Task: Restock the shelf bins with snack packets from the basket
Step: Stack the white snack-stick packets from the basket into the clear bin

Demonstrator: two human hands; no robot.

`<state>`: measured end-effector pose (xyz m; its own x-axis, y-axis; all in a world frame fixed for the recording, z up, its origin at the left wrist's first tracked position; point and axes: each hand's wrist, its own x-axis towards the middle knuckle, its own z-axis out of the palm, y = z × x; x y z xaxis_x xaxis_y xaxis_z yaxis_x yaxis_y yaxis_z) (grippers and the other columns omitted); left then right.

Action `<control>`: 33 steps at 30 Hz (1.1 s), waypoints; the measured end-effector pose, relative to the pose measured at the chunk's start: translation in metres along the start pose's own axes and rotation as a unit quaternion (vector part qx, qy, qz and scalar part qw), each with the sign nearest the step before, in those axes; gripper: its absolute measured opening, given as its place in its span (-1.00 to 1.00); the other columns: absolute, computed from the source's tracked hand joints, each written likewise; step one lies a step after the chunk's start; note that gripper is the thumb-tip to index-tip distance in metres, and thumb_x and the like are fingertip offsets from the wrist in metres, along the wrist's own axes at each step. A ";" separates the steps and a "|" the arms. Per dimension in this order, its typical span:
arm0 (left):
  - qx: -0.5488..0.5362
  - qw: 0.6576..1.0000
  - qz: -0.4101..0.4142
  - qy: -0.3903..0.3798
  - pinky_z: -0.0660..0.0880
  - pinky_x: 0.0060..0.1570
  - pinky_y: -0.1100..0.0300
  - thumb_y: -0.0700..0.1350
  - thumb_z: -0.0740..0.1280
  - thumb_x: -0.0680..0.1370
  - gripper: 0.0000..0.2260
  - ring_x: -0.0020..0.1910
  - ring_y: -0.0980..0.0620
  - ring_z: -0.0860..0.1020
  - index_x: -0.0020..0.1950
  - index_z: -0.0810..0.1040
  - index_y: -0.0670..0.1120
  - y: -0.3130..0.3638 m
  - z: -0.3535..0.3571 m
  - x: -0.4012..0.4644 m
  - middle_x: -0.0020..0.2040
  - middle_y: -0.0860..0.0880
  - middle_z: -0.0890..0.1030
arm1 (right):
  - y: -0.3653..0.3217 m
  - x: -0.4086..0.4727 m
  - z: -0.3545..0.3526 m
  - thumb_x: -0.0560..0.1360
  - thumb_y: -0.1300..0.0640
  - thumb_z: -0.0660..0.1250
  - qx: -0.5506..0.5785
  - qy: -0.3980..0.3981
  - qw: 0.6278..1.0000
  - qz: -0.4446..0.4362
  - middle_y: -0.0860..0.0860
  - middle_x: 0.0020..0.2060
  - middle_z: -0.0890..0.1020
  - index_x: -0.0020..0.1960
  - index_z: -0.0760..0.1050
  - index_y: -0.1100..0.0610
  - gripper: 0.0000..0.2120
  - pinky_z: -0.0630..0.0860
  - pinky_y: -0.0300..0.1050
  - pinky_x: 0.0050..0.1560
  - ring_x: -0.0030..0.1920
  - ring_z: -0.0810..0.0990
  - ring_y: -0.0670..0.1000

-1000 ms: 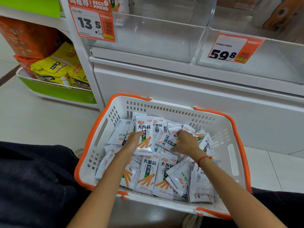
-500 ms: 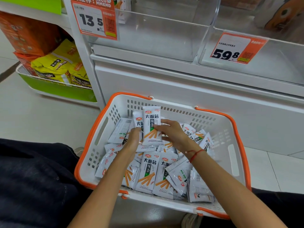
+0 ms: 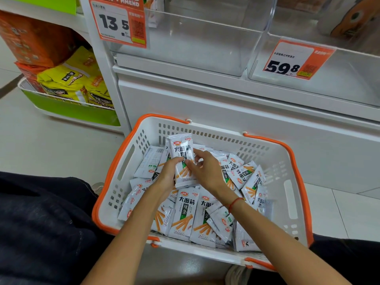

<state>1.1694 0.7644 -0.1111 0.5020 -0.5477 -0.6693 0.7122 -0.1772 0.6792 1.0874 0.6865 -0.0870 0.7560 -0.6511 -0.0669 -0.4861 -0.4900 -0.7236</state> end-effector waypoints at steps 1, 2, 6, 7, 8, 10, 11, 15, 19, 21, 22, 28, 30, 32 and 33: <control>-0.003 1.000 0.001 0.000 0.48 -0.17 0.11 -0.13 0.19 0.59 -0.84 -0.28 -0.06 0.55 -0.05 0.56 -0.08 0.000 0.000 -0.002 -0.31 -0.08 0.62 | -0.001 0.003 -0.007 0.57 0.08 0.27 0.042 -0.039 0.998 0.009 0.02 -0.12 0.51 0.23 0.50 0.11 -0.74 0.49 -0.08 -0.12 -0.19 0.51 0.01; -0.001 1.000 0.002 0.003 0.48 -0.17 0.11 -0.13 0.19 0.60 -0.84 -0.27 -0.06 0.55 -0.07 0.55 -0.06 0.000 -0.002 -0.002 -0.30 -0.08 0.62 | -0.002 0.006 -0.017 0.59 0.12 0.24 0.104 -0.099 0.989 0.036 0.02 -0.09 0.53 0.28 0.46 0.14 -0.72 0.52 -0.15 -0.13 -0.20 0.53 -0.01; -0.018 1.000 -0.005 0.023 0.50 -0.06 0.05 -0.12 0.21 0.60 -0.85 -0.21 -0.04 0.56 -0.10 0.55 -0.05 0.001 -0.007 -0.001 -0.20 -0.07 0.62 | 0.021 0.024 -0.069 0.50 0.32 0.31 -0.059 -0.369 0.926 0.049 0.11 0.09 0.56 0.09 0.50 0.05 -0.76 0.52 -0.27 -0.06 -0.04 0.56 -0.03; -0.023 0.999 -0.006 0.022 0.50 0.01 0.00 -0.12 0.22 0.60 -0.86 -0.19 -0.04 0.57 -0.09 0.56 -0.05 0.001 -0.008 -0.001 -0.17 -0.07 0.62 | 0.027 0.024 -0.077 0.45 0.32 0.38 -0.178 -0.428 0.885 0.039 0.09 0.16 0.54 0.11 0.51 0.02 -0.69 0.49 -0.19 0.06 0.09 0.54 0.02; -0.023 0.999 -0.009 0.023 0.49 0.08 -0.06 -0.12 0.23 0.59 -0.87 -0.17 -0.05 0.56 -0.08 0.56 -0.05 0.000 -0.008 -0.001 -0.15 -0.08 0.62 | 0.032 0.021 -0.080 0.42 0.28 0.43 -0.271 -0.476 0.836 0.044 0.06 0.24 0.49 0.19 0.51 0.02 -0.62 0.45 -0.10 0.18 0.22 0.48 0.06; -0.019 0.999 -0.011 0.033 0.45 0.18 -0.12 -0.12 0.24 0.58 -0.89 -0.13 -0.07 0.56 -0.07 0.55 -0.06 -0.002 -0.009 -0.001 -0.12 -0.10 0.61 | 0.047 0.012 -0.076 0.38 0.17 0.49 -0.357 -0.511 0.778 0.077 0.02 0.33 0.41 0.28 0.48 0.00 -0.51 0.38 -0.01 0.30 0.34 0.39 0.09; -0.018 0.999 -0.010 0.036 0.44 0.20 -0.13 -0.12 0.24 0.58 -0.89 -0.11 -0.08 0.55 -0.04 0.56 -0.06 -0.002 -0.009 -0.002 -0.11 -0.10 0.61 | 0.052 0.007 -0.072 0.37 0.12 0.50 -0.356 -0.507 0.780 0.089 0.01 0.32 0.42 0.27 0.49 0.00 -0.52 0.38 0.00 0.31 0.33 0.39 0.10; -0.042 0.998 0.002 0.036 0.52 -0.04 0.00 -0.12 0.20 0.59 -0.85 -0.14 -0.08 0.56 0.03 0.56 -0.06 -0.001 -0.010 -0.005 -0.08 -0.12 0.61 | 0.069 0.005 -0.064 0.41 0.03 0.48 -0.246 -0.452 0.854 0.072 -0.08 -0.06 0.58 -0.03 0.60 -0.01 -0.84 0.44 -0.10 0.16 0.06 0.53 -0.01; -0.056 0.997 0.021 0.039 0.46 -0.22 0.13 -0.14 0.16 0.59 -0.83 -0.25 -0.05 0.53 -0.04 0.55 -0.06 0.003 -0.012 -0.005 -0.16 -0.11 0.59 | 0.073 0.011 -0.058 0.48 0.05 0.40 -0.054 -0.231 0.970 0.056 -0.10 -0.25 0.56 -0.21 0.50 0.00 -0.87 0.40 -0.29 -0.19 -0.26 0.47 -0.13; -0.056 0.997 0.030 0.042 0.45 -0.23 0.12 -0.15 0.15 0.59 -0.82 -0.26 -0.04 0.52 -0.07 0.54 -0.05 0.005 -0.012 -0.006 -0.18 -0.11 0.57 | 0.077 0.014 -0.051 0.50 0.09 0.38 -0.118 -0.120 0.985 0.037 0.00 -0.04 0.59 0.00 0.56 0.05 -0.90 0.43 -0.18 -0.07 -0.10 0.52 -0.04; -0.050 0.997 0.032 0.045 0.45 -0.25 0.13 -0.14 0.14 0.59 -0.82 -0.27 -0.04 0.51 -0.09 0.53 -0.05 0.005 -0.013 -0.005 -0.20 -0.10 0.57 | 0.081 0.014 -0.045 0.50 0.09 0.37 -0.153 -0.098 0.983 0.035 0.03 0.07 0.57 0.13 0.54 0.08 -0.79 0.45 -0.16 -0.02 -0.02 0.54 0.01; -0.028 0.996 0.038 0.076 0.40 -0.29 0.17 -0.10 0.15 0.58 -0.81 -0.32 -0.02 0.49 -0.16 0.51 -0.01 0.004 -0.016 -0.001 -0.24 -0.07 0.56 | 0.067 -0.003 -0.009 0.48 -0.20 0.31 -0.192 -0.076 0.977 0.042 0.05 0.25 0.43 0.37 0.34 0.07 -0.44 0.49 -0.02 0.13 0.23 0.46 0.08; -0.028 0.996 0.036 0.080 0.41 -0.28 0.18 -0.09 0.15 0.58 -0.81 -0.31 -0.01 0.50 -0.14 0.52 0.00 0.005 -0.015 -0.001 -0.23 -0.06 0.57 | 0.066 -0.008 0.001 0.46 -0.20 0.33 -0.234 -0.089 0.968 0.037 0.05 0.28 0.37 0.39 0.28 0.09 -0.38 0.45 -0.03 0.18 0.27 0.39 0.09; -0.026 0.996 0.028 0.079 0.41 -0.28 0.18 -0.08 0.16 0.58 -0.82 -0.30 0.00 0.50 -0.14 0.52 0.00 0.005 -0.015 -0.001 -0.23 -0.05 0.58 | 0.069 -0.010 0.004 0.47 -0.14 0.35 -0.277 -0.075 0.958 0.010 0.05 0.24 0.40 0.32 0.31 0.11 -0.46 0.44 -0.07 0.13 0.24 0.40 0.09; -0.021 0.996 0.026 0.078 0.41 -0.28 0.18 -0.08 0.16 0.59 -0.81 -0.31 0.00 0.50 -0.15 0.52 0.00 0.006 -0.015 -0.002 -0.23 -0.05 0.58 | 0.069 -0.010 0.003 0.48 -0.10 0.34 -0.297 -0.069 0.952 -0.003 0.06 0.19 0.44 0.26 0.34 0.12 -0.54 0.43 -0.09 0.05 0.19 0.43 0.09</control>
<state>1.1797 0.7765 -0.1099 0.6058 -0.4216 -0.6747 0.7019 -0.1162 0.7028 1.0479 0.6606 -0.1381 0.7894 -0.5860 -0.1831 -0.6137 -0.7612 -0.2097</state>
